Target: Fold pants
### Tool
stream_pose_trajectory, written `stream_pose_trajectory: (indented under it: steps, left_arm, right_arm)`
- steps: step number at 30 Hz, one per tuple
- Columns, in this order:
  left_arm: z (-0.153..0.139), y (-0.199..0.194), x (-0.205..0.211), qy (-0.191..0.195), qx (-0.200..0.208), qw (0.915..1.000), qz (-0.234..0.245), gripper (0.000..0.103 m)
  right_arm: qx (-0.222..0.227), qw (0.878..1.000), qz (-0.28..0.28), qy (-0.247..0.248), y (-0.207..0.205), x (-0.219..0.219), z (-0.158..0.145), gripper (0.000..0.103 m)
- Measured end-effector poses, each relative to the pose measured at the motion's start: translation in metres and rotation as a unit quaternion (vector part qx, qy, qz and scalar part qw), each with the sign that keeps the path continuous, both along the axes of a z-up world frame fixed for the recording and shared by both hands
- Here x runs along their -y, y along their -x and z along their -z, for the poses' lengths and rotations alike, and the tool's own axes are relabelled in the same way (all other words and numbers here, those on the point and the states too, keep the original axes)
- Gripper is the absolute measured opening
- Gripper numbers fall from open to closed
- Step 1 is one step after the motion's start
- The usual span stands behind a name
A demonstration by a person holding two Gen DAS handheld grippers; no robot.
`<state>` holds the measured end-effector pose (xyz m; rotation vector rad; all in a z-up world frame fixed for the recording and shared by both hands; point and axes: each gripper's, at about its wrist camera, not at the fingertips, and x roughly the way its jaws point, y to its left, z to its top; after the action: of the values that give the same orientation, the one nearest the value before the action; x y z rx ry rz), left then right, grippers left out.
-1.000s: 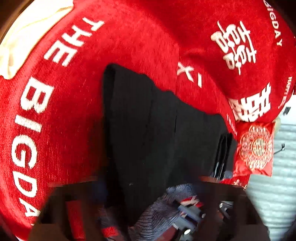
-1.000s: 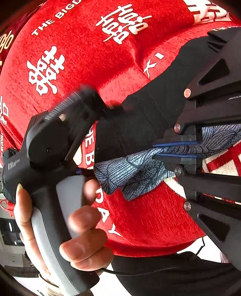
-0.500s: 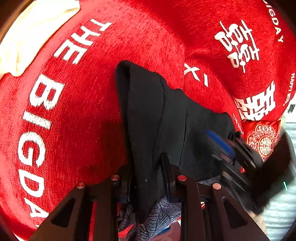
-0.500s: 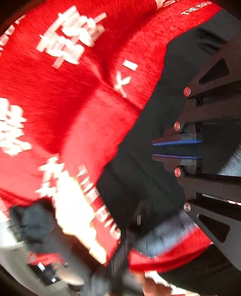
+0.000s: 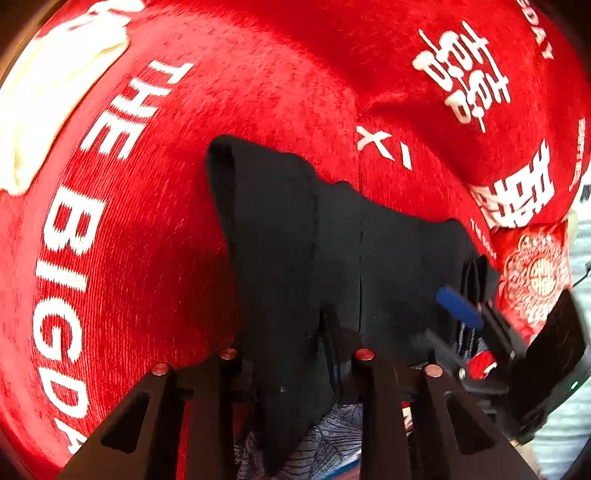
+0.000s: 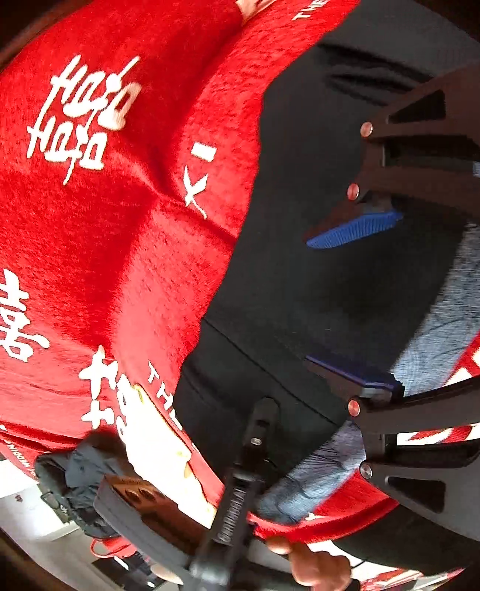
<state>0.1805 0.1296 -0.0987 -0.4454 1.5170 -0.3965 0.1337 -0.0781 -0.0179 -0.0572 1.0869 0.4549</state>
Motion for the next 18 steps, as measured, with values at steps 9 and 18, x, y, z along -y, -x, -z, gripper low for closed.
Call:
stream_pose_trajectory:
  steps: [9, 18]
  left_arm:
    - [-0.05, 0.012, 0.044, -0.105, 0.078, 0.9901, 0.051, 0.021]
    - [-0.106, 0.022, 0.068, -0.122, 0.11, 0.985, 0.055, 0.021]
  right_arm:
    - [0.032, 0.999, 0.008, 0.031, 0.03, 0.026, -0.01, 0.063]
    - [0.038, 0.998, 0.026, 0.036, 0.037, 0.048, -0.011, 0.063]
